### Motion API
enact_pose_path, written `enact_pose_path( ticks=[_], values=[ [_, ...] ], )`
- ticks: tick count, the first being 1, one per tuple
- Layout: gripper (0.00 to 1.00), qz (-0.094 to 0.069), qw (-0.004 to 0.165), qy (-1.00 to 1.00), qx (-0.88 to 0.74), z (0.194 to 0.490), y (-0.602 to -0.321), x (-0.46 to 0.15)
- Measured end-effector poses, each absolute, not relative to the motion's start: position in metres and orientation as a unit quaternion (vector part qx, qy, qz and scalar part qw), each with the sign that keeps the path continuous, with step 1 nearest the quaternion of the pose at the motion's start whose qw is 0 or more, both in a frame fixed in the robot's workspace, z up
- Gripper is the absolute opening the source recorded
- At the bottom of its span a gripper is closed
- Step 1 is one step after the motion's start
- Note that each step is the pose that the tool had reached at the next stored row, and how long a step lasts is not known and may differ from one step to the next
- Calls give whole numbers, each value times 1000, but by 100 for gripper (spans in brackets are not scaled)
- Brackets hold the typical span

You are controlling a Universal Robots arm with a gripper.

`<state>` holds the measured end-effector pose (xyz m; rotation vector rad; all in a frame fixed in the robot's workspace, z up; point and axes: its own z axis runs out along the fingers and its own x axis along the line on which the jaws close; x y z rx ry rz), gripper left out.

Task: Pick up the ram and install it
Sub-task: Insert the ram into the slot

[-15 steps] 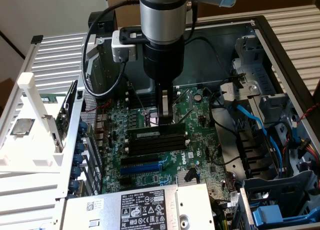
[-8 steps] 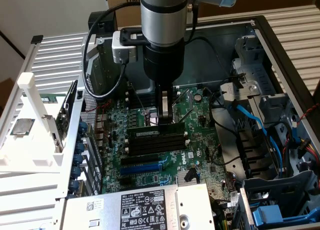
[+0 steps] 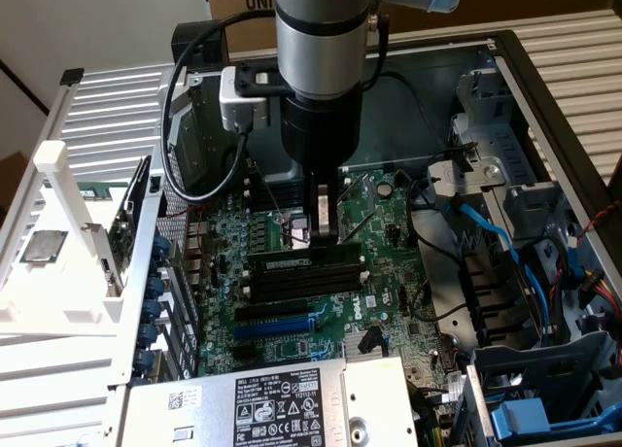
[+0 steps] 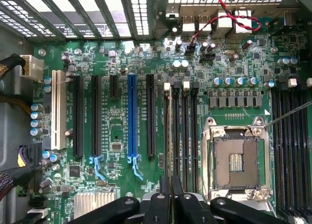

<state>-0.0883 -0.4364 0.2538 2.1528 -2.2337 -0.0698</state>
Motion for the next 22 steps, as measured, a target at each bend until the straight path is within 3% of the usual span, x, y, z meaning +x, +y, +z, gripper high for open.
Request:
enact_pose_path(
  ticks=[22],
  values=[
    [12,-24,10,-719,694,244,-438,-91]
  ],
)
